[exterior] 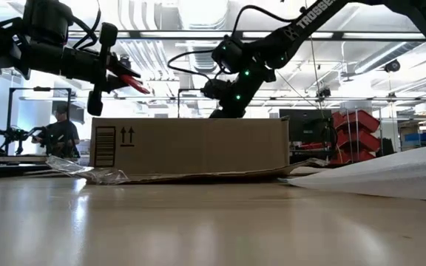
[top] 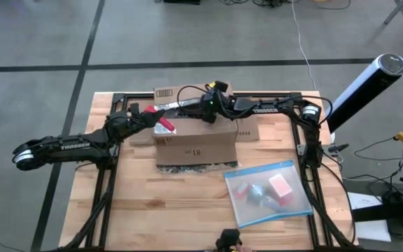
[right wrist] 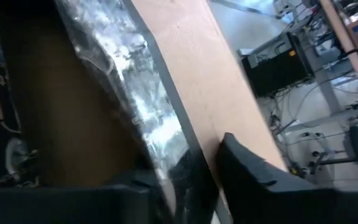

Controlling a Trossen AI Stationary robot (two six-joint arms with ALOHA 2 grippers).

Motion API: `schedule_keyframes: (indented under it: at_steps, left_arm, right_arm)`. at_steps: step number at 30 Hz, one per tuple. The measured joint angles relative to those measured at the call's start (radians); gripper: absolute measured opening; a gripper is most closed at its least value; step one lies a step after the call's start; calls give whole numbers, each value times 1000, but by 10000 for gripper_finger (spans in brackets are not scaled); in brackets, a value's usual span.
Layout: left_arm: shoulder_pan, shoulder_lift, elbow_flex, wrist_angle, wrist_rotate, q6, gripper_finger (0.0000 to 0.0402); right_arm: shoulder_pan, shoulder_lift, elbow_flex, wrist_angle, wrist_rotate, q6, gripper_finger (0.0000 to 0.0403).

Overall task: Unpack boxes
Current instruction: Break down the box using the red cutter

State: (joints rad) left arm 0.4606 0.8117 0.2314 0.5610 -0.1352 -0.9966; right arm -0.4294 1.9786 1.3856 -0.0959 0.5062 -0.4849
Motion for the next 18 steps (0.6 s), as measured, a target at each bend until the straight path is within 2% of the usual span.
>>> schedule_keyframes:
  at_steps: [1,4,10,15,18]
  left_arm:
    - [0,-2,0,0,-8,0,28]
    - [0,-19,0,1,-57,0,28]
    - [0,-88,0,2,-251,-7,28]
    - [0,-131,0,-8,-364,8,28]
    - [0,-136,0,-43,-449,-35,28]
  right_arm:
    - [0,-8,0,-14,5,-9,16]
    - [-1,-33,0,-63,17,-14,10]
    - [-5,-106,11,-240,21,27,1]
    - [3,-158,10,-350,12,107,1]
    - [20,-175,10,-387,9,142,0]
